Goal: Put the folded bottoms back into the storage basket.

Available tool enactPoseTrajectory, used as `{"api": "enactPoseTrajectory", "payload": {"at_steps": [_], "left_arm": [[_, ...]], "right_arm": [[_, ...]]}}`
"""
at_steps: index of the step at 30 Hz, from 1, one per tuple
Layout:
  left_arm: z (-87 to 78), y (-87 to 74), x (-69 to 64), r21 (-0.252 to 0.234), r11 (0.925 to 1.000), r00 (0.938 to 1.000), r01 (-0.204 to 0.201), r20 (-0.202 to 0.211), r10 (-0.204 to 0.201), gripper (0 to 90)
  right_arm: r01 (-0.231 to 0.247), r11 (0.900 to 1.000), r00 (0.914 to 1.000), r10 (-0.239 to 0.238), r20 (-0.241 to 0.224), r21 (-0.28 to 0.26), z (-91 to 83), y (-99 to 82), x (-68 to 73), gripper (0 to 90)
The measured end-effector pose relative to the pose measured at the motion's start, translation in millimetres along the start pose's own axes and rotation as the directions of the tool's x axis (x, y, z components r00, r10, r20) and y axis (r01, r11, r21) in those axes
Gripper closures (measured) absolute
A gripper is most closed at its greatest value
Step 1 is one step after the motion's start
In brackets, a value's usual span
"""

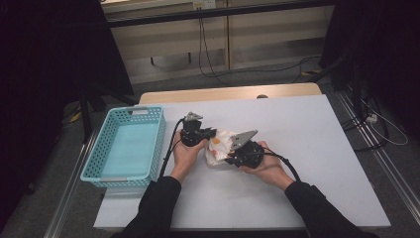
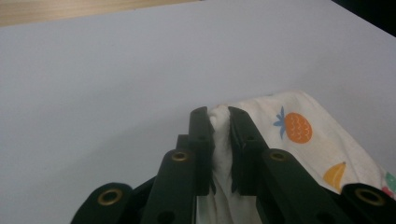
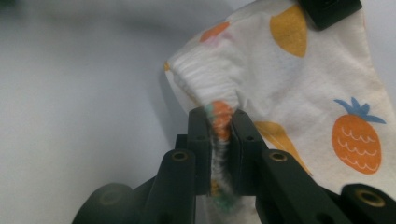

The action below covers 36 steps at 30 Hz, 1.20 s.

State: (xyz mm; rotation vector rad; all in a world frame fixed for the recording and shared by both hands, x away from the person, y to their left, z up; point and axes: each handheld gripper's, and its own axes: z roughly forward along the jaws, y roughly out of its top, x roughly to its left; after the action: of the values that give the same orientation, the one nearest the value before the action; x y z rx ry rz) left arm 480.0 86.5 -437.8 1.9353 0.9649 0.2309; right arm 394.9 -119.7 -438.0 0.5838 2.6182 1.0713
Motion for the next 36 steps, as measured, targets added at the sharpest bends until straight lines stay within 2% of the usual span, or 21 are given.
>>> {"api": "enactPoseTrajectory", "payload": {"at_steps": [1,2,6,8,9,12,13,15,16,19,20,21,22,25,27,30,32,33,35,36], "left_arm": [[-0.8,0.8,0.4,0.004,0.9999,0.9999,-0.01,-0.001,0.01,81.0],[-1.0,1.2,-0.5,-0.006,1.0,1.0,0.001,0.0,-0.001,81.0],[-3.4,4.4,-0.7,-0.008,0.9999,1.0,-0.009,0.002,0.009,81.0],[-3.7,6.2,-2.1,-0.023,0.9997,1.0,0.002,0.005,-0.001,81.1],[-4.7,7.5,-2.1,-0.015,0.9998,1.0,-0.009,0.003,0.009,81.0],[-6.2,10.4,-3.8,-0.034,0.9994,1.0,-0.003,0.005,0.003,81.0],[-7.4,11.5,-3.3,-0.028,0.9994,0.9998,-0.022,0.001,0.022,81.0],[-7.9,13.0,-5.1,-0.045,0.9989,0.9999,-0.012,0.003,0.012,81.0],[-9.1,13.9,-4.5,-0.04,0.9989,0.9997,-0.025,-0.001,0.025,81.0],[-10.8,16.2,-5.2,-0.061,0.9981,1.0,-0.007,0.005,0.007,81.1],[-12.2,17.1,-4.3,-0.05,0.9985,0.9998,-0.022,0.0,0.022,81.1],[-12.6,17.5,-4.9,-0.059,0.9982,0.9999,-0.016,0.003,0.016,81.0],[-13.6,17.9,-4.1,-0.052,0.9983,0.9996,-0.026,0.005,0.026,81.0],[-14.4,17.7,-4.6,-0.067,0.9976,0.9998,-0.019,0.003,0.019,81.0],[-16.8,18.1,-4.6,-0.055,0.9974,0.9989,-0.046,-0.005,0.046,81.1],[-20.5,20.1,-6.3,-0.064,0.9958,0.9978,-0.066,-0.006,0.066,81.0],[-23.0,21.5,-8.2,-0.081,0.9947,0.998,-0.064,-0.004,0.064,81.0],[-24.6,22.1,-8.1,-0.075,0.9943,0.9971,-0.075,-0.01,0.075,81.0],[-25.5,22.0,-8.3,-0.091,0.994,0.9981,-0.062,-0.01,0.061,81.0],[-27.0,22.3,-6.8,-0.079,0.9943,0.9975,-0.071,-0.012,0.07,81.0]], "right_arm": [[-0.002,1.0,1.0,0.002,0.001,0.001,-0.3,0.4,0.2,80.7],[-0.002,1.0,1.0,0.002,0.002,-0.001,-0.3,0.6,0.2,80.7],[-0.009,0.9999,1.0,0.009,0.002,-0.007,-0.9,1.7,0.3,80.7],[-0.004,1.0,1.0,0.004,0.002,-0.008,-1.4,2.3,0.2,80.8],[-0.004,0.9999,1.0,0.004,0.002,-0.01,-1.7,2.6,0.1,80.7],[-0.009,0.9998,0.9999,0.009,0.007,-0.017,-2.9,3.7,0.1,80.7],[-0.009,0.9998,0.9999,0.009,0.007,-0.018,-3.4,4.1,0.3,80.7],[-0.008,0.9997,0.9999,0.008,0.009,-0.024,-4.0,5.0,0.6,80.7],[-0.007,0.9996,0.9999,0.007,0.01,-0.026,-4.4,5.6,0.7,80.7],[-0.015,0.9992,0.9998,0.016,0.011,-0.037,-6.0,7.2,0.5,80.7],[-0.017,0.999,0.9998,0.018,0.012,-0.042,-6.3,7.6,0.3,80.7],[-0.02,0.9988,0.9997,0.02,0.011,-0.045,-6.7,7.8,0.3,80.7],[-0.019,0.9986,0.9997,0.02,0.013,-0.05,-7.0,8.1,0.3,80.7],[-0.02,0.9982,0.9997,0.021,0.015,-0.056,-7.8,8.8,0.8,80.7],[-0.018,0.9981,0.9997,0.019,0.013,-0.059,-8.3,9.2,1.2,80.7],[-0.016,0.9977,0.9998,0.017,0.014,-0.066,-8.6,10.3,1.9,80.7],[-0.016,0.9973,0.9998,0.017,0.014,-0.072,-8.3,11.6,2.2,80.7],[-0.018,0.997,0.9997,0.019,0.016,-0.075,-8.2,12.4,2.3,80.7],[-0.017,0.9966,0.9997,0.018,0.015,-0.081,-7.3,14.2,2.5,80.7],[-0.016,0.9964,0.9997,0.018,0.015,-0.083,-6.6,15.2,2.8,80.7]]}}
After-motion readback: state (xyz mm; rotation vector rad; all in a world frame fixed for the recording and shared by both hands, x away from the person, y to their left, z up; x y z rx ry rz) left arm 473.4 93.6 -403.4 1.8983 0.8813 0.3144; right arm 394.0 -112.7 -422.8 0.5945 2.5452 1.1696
